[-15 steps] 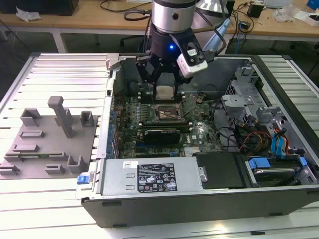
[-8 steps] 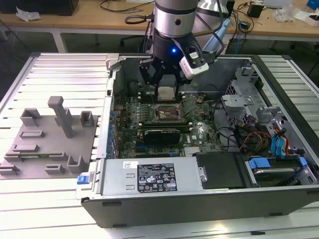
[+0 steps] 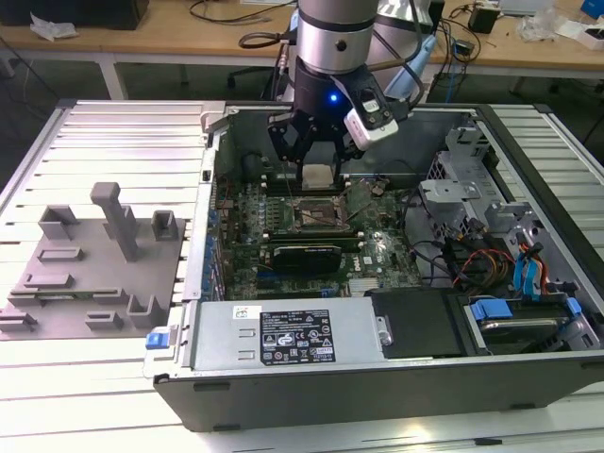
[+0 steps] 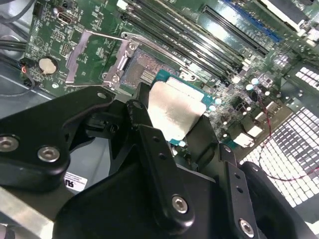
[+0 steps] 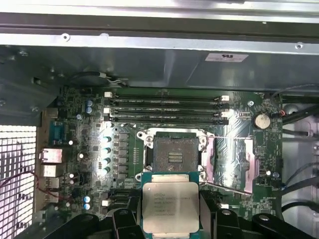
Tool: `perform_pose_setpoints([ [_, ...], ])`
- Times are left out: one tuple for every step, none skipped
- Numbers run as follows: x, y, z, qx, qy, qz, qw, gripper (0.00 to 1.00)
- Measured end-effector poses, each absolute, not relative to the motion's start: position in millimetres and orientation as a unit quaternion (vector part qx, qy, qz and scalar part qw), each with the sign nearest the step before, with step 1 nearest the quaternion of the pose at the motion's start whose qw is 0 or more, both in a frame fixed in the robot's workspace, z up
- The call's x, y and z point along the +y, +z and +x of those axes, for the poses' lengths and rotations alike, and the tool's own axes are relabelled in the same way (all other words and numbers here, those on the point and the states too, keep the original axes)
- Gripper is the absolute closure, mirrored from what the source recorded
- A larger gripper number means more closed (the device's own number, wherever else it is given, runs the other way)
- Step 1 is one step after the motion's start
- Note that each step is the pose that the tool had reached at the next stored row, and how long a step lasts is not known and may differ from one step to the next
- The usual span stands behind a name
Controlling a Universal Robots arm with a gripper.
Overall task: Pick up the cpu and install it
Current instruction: 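Pick up the cpu and move it towards the insertion slot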
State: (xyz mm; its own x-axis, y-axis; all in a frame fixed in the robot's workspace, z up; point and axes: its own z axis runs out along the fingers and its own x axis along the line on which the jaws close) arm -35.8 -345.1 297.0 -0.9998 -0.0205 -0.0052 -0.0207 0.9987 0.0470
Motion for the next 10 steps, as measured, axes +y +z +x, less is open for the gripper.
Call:
perform_pose_setpoints([
  [-345,296,-36,1.0,0.023,-0.009,0.002,0.45],
  [-344,294,-36,1.0,0.023,-0.008,0.002,0.45],
  [-342,292,-36,1.0,0.023,-0.008,0.002,0.45],
  [-339,290,-36,1.0,0.024,-0.008,0.002,0.45],
  [-336,289,-36,1.0,0.024,-0.008,0.002,0.45],
  [-335,288,-36,1.0,0.023,-0.008,0.002,0.45],
  [-334,288,-36,1.0,0.023,-0.008,0.002,0.45],
  [-334,287,-36,1.0,0.023,-0.008,0.002,0.45],
  [-334,287,-36,1.0,0.023,-0.008,0.002,0.45],
  [-333,287,-36,1.0,0.023,-0.008,0.002,0.45],
])
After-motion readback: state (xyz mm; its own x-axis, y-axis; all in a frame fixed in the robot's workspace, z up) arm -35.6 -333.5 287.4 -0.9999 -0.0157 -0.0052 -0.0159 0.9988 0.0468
